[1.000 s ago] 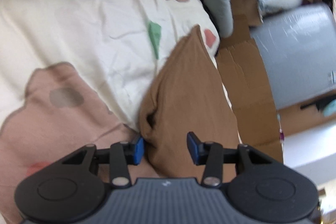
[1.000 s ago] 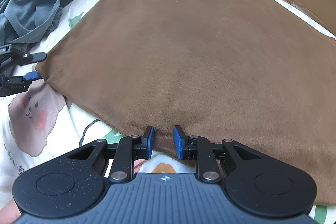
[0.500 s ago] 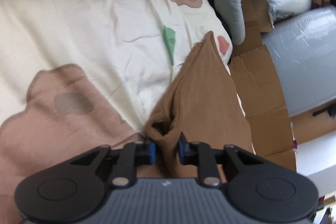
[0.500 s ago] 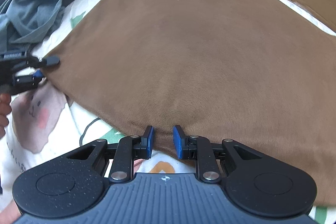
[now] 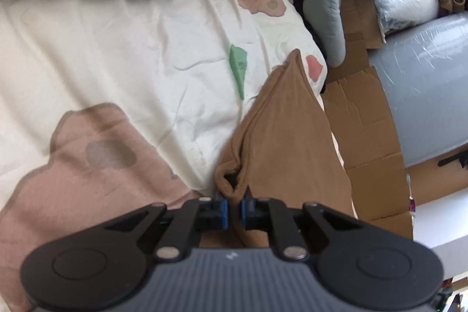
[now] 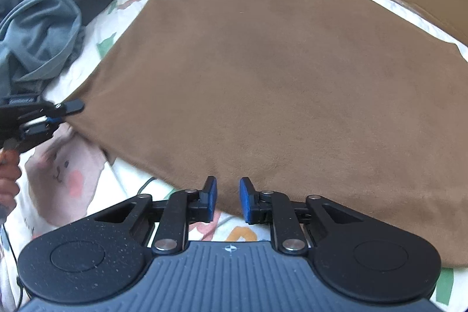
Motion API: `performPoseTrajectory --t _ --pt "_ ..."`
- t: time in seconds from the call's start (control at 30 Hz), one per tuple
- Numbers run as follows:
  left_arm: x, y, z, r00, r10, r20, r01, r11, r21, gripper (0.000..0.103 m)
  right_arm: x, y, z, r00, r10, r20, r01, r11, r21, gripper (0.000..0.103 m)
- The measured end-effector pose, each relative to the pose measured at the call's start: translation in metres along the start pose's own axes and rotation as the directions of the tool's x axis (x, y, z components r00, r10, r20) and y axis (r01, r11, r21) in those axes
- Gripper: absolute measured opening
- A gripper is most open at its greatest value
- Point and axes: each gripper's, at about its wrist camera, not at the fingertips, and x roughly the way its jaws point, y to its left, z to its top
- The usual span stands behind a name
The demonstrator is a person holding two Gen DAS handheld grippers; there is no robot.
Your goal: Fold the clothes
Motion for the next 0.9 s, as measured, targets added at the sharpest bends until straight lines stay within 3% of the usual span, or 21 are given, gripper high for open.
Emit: performPoseTrajectory --t 0.13,0.23,0.37,0.6,0.9 --pt "0.001 0.002 -0.001 1.000 0.007 0.001 -0.007 1.000 -0.009 0.009 0.003 0.004 0.002 1.000 -0.002 0.010 0.002 1.000 0.002 0.008" --pt "0.002 0.004 -0.002 1.000 0.009 -0.004 -0.009 1.000 -0.014 0.009 0.004 0.007 0.004 1.000 -0.006 0.024 0.006 1.000 -0.002 0.008" --pt "0.003 0.001 0.000 0.999 0.031 -0.017 -0.031 0.999 0.009 0.009 0.016 0.007 -0.001 1.000 -0.008 -0.017 0.008 0.999 0.032 0.007" --pt "0.004 -0.003 0.002 0.998 0.055 -0.030 -0.054 0.998 0.026 0.008 0.011 0.009 -0.003 0.998 -0.064 0.001 0.064 0.996 0.055 0.009" --pt "0.005 -0.004 0.002 0.997 0.070 -0.032 -0.069 0.997 0.029 0.009 0.015 0.000 0.007 0.998 -0.062 0.027 0.059 0.992 0.108 0.009"
